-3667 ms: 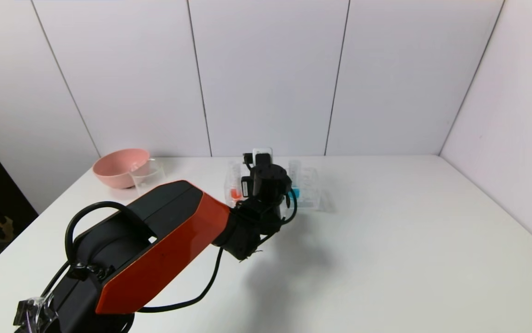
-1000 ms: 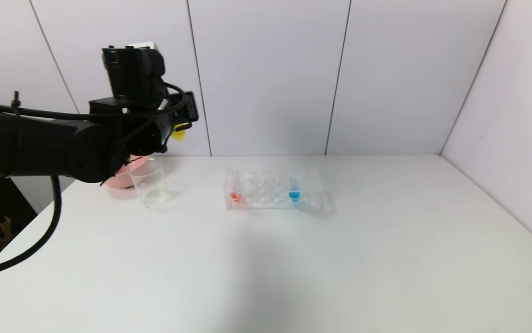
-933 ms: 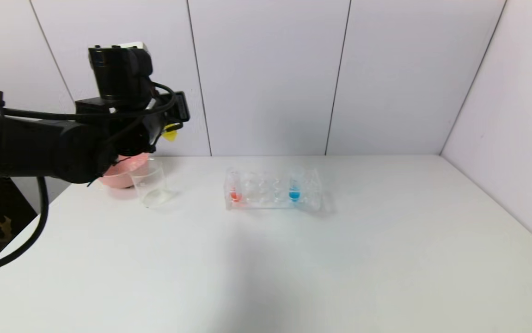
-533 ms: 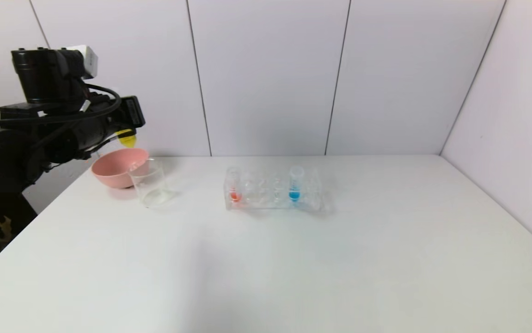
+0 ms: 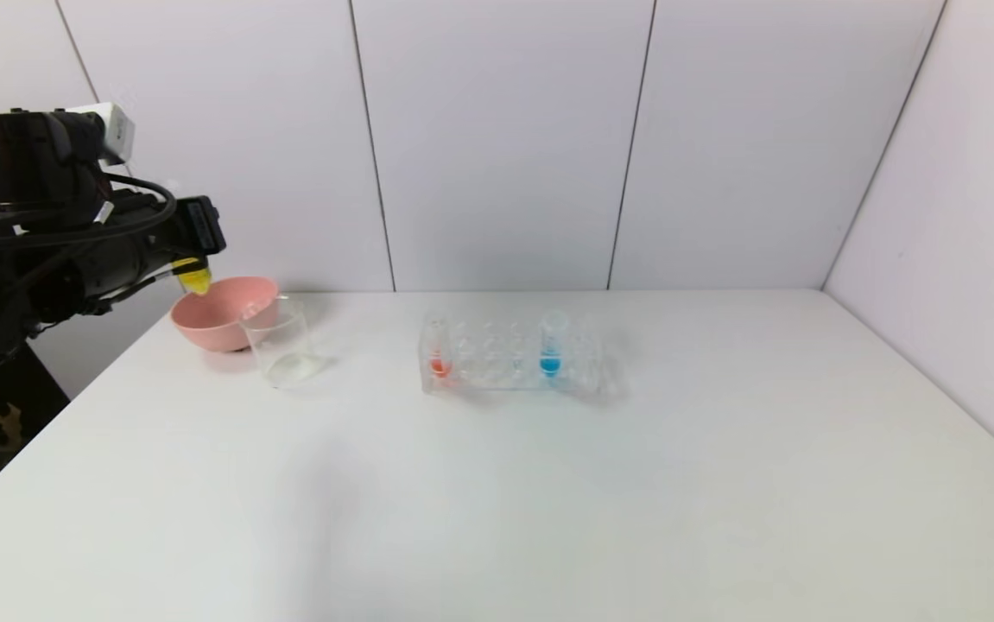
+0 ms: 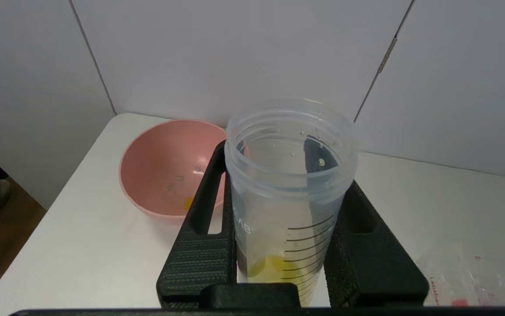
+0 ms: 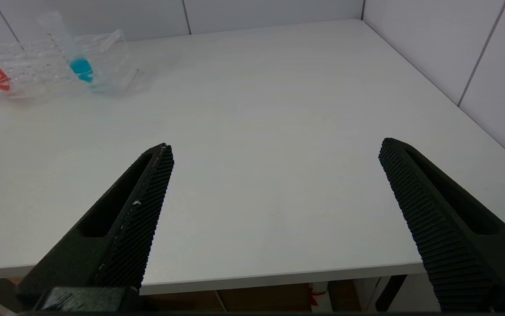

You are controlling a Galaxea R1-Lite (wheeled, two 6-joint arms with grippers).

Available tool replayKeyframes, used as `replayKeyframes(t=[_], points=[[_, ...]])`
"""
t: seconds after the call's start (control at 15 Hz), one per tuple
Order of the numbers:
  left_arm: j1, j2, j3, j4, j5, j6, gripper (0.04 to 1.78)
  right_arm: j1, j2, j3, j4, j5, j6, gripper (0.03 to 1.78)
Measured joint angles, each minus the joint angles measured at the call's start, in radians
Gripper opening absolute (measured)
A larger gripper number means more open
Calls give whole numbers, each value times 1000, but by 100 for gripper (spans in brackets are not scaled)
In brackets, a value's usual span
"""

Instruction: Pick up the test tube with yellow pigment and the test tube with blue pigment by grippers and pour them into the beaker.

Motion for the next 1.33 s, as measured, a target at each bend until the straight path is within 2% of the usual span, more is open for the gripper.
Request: replayKeyframes(t=[0.13, 0.53, 0.67, 0.87, 0.93, 1.2, 1.33], points=[[44, -2, 21, -3, -58, 25, 54, 0, 0, 0, 0, 0, 0, 171], [104, 28, 29, -55, -97, 58, 54, 0, 0, 0, 0, 0, 0, 171], [135, 47, 28, -102, -167, 75, 54, 0, 0, 0, 1, 0, 0, 171], [191, 73, 5, -106, -307, 127, 54, 0, 0, 0, 0, 0, 0, 171], [202, 81, -7, -101, -327, 146, 54, 0, 0, 0, 0, 0, 0, 171], [211, 106, -33, -83, -340, 176, 54, 0, 0, 0, 0, 0, 0, 171], [213, 114, -37, -59, -374, 184, 54, 0, 0, 0, 0, 0, 0, 171]])
